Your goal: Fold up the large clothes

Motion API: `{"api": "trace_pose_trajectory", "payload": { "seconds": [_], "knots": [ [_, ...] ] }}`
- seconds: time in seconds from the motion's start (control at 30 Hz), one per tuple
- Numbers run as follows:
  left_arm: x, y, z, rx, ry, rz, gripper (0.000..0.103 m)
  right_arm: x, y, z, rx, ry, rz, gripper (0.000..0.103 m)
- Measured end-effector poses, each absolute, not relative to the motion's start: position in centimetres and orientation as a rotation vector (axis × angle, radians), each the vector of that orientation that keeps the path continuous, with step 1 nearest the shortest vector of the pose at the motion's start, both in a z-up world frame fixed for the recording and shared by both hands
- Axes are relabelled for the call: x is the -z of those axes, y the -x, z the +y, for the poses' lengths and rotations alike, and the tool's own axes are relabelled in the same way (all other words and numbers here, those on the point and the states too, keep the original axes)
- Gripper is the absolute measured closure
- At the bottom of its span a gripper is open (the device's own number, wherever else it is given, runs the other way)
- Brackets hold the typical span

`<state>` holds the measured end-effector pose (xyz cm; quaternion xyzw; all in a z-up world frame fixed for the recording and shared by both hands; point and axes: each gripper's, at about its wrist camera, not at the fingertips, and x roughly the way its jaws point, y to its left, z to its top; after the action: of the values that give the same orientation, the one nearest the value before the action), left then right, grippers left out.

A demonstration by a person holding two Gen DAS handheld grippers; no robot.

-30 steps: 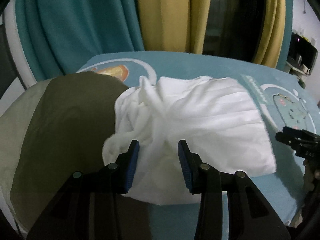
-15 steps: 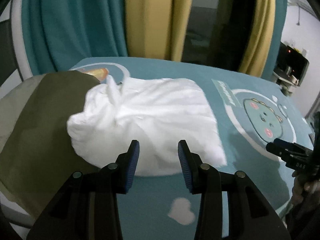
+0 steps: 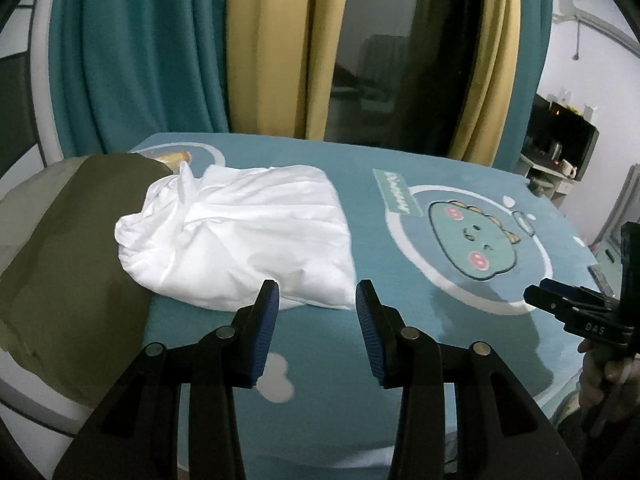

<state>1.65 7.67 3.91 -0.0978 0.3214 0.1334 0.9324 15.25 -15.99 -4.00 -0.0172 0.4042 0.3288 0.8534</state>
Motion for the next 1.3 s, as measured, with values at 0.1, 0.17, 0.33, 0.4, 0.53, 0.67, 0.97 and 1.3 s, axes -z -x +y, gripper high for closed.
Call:
{"api": "trace_pose_trajectory", "payload": {
  "seconds": [0.1, 0.17, 0.33, 0.4, 0.53, 0.67, 0.97, 1.3],
  "knots": [
    [-4.1, -1.3, 6.5, -0.259, 0.203, 0.643, 0.060, 3.3, -14.9, -17.3, -0.687, 0.047, 0.842, 0.035],
    [-4.4, -1.2, 5.6, -0.245, 0.200, 0.631, 0.060, 3.0, -14.7, -18.1, -0.674, 0.056, 0.837, 0.035],
    [-5.6, -1.2, 3.4, -0.206, 0.157, 0.601, 0.060, 1.8, -13.9, -20.0, -0.643, 0.068, 0.808, 0.035],
    [-6.3, -1.2, 2.8, -0.189, 0.141, 0.590, 0.060, 1.0, -13.5, -20.8, -0.624, 0.056, 0.788, 0.035],
    [-7.7, -1.4, 2.5, -0.204, 0.151, 0.555, 0.042, -0.8, -12.8, -22.5, -0.588, 0.019, 0.741, 0.020],
    [-8.8, -1.8, 1.7, -0.154, 0.135, 0.532, 0.042, -2.7, -11.8, -23.9, -0.549, 0.018, 0.684, 0.013],
    [-11.6, -2.0, -0.4, -0.100, 0.039, 0.459, 0.042, -7.2, -11.0, -26.3, -0.470, 0.002, 0.569, 0.011],
    [-15.1, -0.8, 0.0, -0.103, 0.015, 0.285, 0.035, -11.3, -9.6, -27.4, -0.442, -0.005, 0.426, 0.005]
  ]
}}
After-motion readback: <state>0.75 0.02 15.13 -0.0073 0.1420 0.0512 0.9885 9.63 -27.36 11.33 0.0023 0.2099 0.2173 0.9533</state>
